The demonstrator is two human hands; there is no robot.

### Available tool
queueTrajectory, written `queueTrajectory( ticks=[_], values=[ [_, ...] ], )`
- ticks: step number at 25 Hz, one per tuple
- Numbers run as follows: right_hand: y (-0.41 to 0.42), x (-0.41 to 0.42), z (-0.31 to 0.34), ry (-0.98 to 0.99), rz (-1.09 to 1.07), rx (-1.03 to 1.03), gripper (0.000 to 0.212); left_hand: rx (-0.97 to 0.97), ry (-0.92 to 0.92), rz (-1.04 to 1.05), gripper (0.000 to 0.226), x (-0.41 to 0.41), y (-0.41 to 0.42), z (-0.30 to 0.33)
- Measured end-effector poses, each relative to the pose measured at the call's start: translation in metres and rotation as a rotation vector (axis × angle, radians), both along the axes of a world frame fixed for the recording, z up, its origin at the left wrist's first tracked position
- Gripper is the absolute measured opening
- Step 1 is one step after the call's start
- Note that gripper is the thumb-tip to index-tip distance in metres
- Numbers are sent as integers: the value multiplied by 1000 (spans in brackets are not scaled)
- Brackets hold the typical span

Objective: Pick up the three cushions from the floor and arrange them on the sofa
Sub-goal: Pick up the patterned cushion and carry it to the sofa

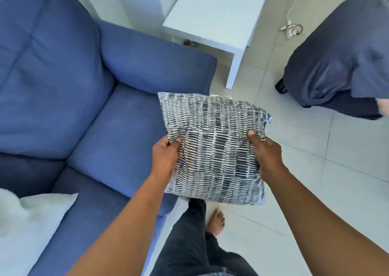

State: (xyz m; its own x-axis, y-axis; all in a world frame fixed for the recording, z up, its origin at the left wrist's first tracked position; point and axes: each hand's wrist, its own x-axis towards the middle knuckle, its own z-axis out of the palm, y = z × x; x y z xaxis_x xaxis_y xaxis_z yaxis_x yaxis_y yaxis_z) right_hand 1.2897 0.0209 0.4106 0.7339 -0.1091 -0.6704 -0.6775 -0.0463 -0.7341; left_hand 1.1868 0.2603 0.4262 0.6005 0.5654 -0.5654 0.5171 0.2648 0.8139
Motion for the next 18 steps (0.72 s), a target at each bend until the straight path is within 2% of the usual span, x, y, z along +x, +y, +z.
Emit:
queueTrajectory(
  ticks=[4,8,12,16,18],
  values=[
    [70,34,7,-33,140,-14,31,-28,-21,124,18,-2,61,4],
    [154,63,23,-58,290,4,23,-40,-30,247,17,-5,122,12],
    [227,86,41,-106,421,7,26,-81,-28,321,17,-14,180,14],
    [288,94,58,-127,548,17,7,-81,-40,345,26,-29,219,26],
    [318,96,64,-122,620,15,5,-69,-50,374,29,-38,234,32]
  ],
)
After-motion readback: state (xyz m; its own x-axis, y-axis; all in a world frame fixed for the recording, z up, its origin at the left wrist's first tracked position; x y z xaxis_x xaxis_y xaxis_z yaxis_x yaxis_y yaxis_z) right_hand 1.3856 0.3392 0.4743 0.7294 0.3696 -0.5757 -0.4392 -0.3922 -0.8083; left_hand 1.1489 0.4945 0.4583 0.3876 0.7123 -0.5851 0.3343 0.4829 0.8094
